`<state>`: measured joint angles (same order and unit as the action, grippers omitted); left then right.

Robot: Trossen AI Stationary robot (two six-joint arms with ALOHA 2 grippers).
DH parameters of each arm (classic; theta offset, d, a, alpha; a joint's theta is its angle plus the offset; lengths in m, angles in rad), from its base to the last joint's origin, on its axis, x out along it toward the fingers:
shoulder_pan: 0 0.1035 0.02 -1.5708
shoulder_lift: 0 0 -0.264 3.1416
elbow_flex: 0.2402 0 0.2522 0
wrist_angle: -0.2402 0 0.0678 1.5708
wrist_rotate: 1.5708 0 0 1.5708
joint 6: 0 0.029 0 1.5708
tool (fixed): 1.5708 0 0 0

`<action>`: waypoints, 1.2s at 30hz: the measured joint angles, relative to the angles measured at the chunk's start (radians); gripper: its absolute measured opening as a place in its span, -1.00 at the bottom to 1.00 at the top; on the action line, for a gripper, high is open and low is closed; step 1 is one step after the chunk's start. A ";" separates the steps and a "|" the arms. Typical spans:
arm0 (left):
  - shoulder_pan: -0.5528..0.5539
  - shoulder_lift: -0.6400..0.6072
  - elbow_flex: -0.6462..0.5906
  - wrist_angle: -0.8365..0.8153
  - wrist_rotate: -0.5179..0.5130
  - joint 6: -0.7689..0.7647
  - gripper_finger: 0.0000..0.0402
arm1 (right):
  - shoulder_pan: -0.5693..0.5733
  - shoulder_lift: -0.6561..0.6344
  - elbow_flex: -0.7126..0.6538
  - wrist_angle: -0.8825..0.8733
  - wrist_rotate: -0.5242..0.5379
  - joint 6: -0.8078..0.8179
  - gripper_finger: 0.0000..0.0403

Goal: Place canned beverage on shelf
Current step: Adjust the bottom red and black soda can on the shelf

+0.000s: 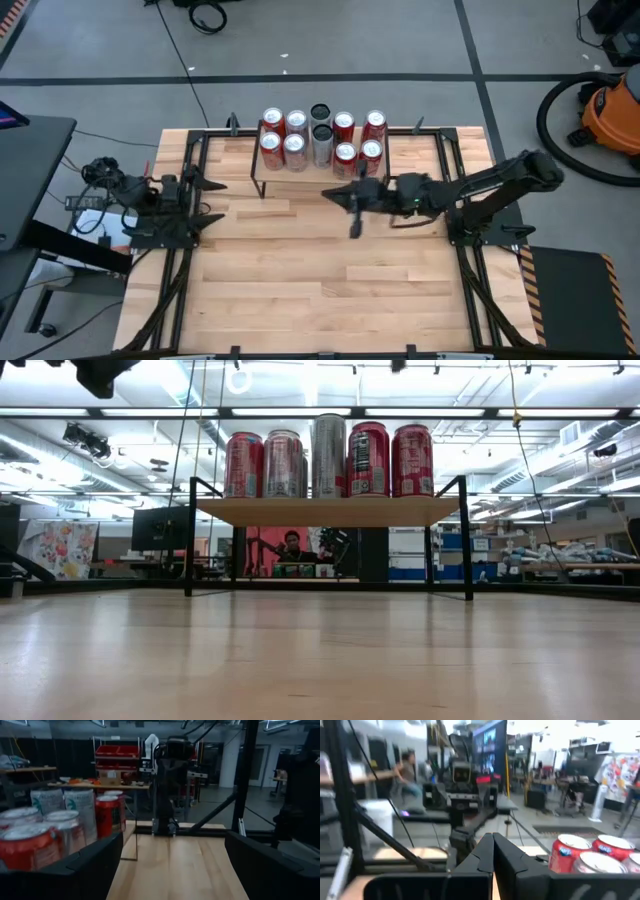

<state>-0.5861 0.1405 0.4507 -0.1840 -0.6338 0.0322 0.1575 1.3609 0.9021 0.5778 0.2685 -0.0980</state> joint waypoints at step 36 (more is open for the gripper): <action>0.000 -0.010 -0.065 0.053 -0.075 -0.013 0.80 | -0.125 0.040 -0.172 -0.239 0.307 0.252 -0.96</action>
<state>-0.5861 0.1303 0.3855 -0.1310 -0.7086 0.0193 0.0324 1.4006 0.7303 0.3383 0.5752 0.1543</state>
